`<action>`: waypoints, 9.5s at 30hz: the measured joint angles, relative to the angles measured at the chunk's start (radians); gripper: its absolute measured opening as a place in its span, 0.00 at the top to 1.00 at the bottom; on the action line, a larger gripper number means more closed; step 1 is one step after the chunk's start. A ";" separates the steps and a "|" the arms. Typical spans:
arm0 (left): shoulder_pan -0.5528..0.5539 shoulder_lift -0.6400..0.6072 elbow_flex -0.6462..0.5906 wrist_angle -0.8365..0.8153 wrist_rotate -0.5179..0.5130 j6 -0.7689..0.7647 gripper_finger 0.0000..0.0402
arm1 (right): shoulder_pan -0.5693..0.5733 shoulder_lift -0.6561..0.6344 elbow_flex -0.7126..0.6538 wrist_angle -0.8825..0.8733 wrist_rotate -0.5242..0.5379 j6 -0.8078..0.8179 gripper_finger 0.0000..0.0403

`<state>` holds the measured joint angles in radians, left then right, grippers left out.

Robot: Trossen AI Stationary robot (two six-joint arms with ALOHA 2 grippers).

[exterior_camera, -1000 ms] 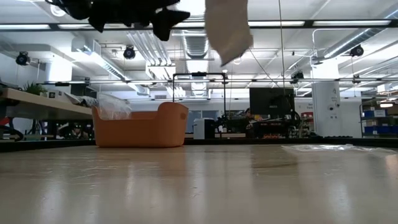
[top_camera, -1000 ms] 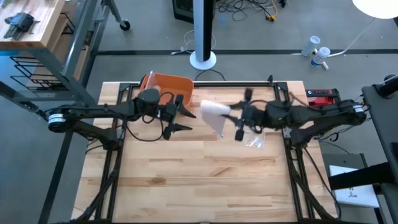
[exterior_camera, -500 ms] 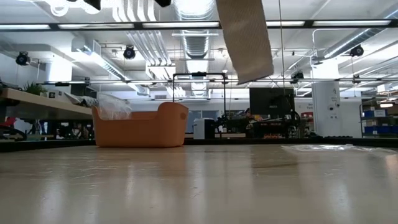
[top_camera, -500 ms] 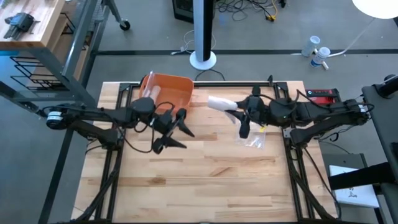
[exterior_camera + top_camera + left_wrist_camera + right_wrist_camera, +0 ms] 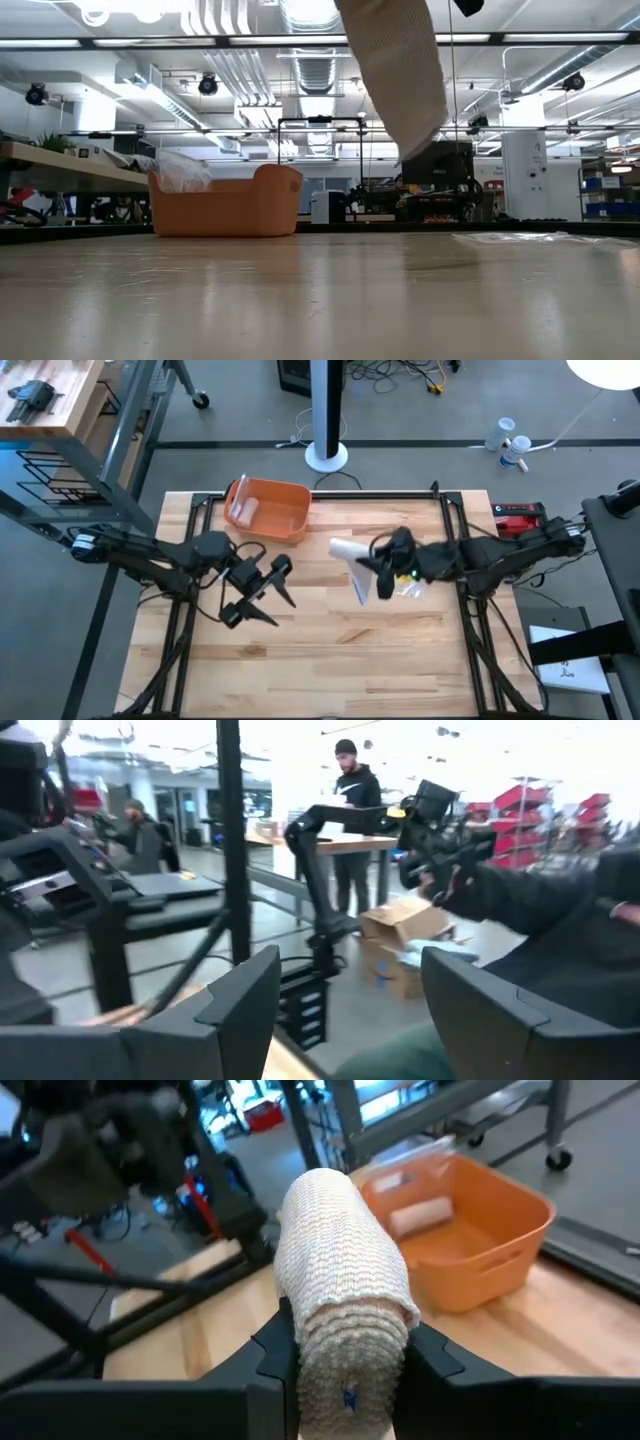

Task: Roll bandage
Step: Roll the white bandage

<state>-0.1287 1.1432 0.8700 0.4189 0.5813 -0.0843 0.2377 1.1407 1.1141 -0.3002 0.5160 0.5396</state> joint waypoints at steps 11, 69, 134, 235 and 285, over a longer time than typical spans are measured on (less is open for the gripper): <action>-0.160 0.009 -0.006 0.026 -0.003 0.147 0.42 | 0.138 0.097 0.008 0.005 0.008 -0.077 0.77; -0.112 0.219 -0.089 0.131 -1.231 0.703 0.42 | 0.014 -0.026 0.042 0.346 -0.082 -0.566 0.77; -0.179 0.502 0.094 0.453 -1.634 1.657 0.99 | -0.089 0.020 0.240 0.048 0.316 -0.664 0.77; 0.246 0.487 0.711 -1.532 0.163 0.335 1.00 | 0.068 0.405 0.254 0.159 -0.759 -0.893 0.77; 0.072 0.099 0.148 -0.412 0.008 0.138 0.63 | 0.068 0.348 0.257 0.433 -0.490 -0.794 0.77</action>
<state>-0.0572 1.2421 1.0180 0.0071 0.5889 0.0533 0.3054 1.4882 1.3716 0.1326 0.0261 -0.2546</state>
